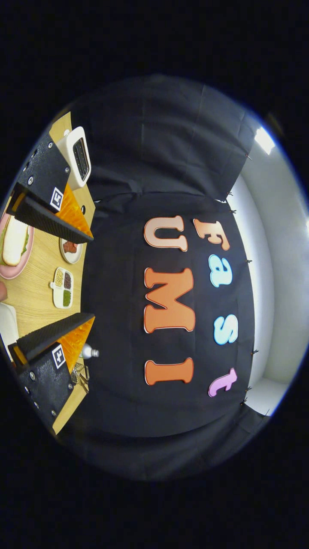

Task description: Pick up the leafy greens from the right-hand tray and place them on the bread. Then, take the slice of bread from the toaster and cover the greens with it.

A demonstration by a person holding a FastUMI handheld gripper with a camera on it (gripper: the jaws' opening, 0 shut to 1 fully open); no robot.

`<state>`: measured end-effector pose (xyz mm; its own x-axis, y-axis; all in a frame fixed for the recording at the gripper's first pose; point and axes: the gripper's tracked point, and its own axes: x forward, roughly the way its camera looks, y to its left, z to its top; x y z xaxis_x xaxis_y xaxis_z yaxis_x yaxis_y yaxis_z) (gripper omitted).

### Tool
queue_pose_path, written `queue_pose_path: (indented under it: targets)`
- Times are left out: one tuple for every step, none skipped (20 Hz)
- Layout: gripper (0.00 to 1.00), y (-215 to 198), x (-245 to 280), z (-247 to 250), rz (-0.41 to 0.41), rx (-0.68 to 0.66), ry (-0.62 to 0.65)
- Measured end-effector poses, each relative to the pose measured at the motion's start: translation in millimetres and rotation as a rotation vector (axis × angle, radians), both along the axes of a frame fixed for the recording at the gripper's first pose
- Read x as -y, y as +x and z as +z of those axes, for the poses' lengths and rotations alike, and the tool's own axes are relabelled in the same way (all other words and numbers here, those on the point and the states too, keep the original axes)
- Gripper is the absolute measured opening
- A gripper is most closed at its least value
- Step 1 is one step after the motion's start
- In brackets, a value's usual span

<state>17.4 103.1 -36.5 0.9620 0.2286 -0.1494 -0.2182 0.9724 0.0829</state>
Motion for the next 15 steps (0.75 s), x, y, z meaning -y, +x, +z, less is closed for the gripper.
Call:
queue_pose_path:
  targets:
    - [0.97,0,2,2,-0.011,0.021,-0.003]
    - [0.97,-1,1,3,-0.009,0.038,-0.004]
    - [0.97,-1,1,1,-0.008,0.047,-0.003]
    - [0.97,-1,0,0,-0.002,0.054,0.006]
    - [0.97,-2,-1,-1,0.003,0.061,0.015]
    - [0.97,-2,-1,1,0.008,0.077,0.021]
    - [0.97,-2,0,4,0.008,0.102,0.019]
    - [0.97,-1,3,6,0.002,0.122,0.010]
    - [0.97,-1,5,8,-0.005,0.139,0.000]
    - [0.97,-2,6,10,-0.014,0.150,-0.004]
    - [0.97,-2,6,10,-0.017,0.159,-0.006]
    - [0.97,-2,5,10,-0.019,0.165,-0.007]
    - [0.97,-3,6,10,-0.019,0.168,-0.010]
    - [0.97,-3,7,9,-0.020,0.170,-0.014]
    - [0.97,-4,6,8,-0.018,0.174,-0.018]
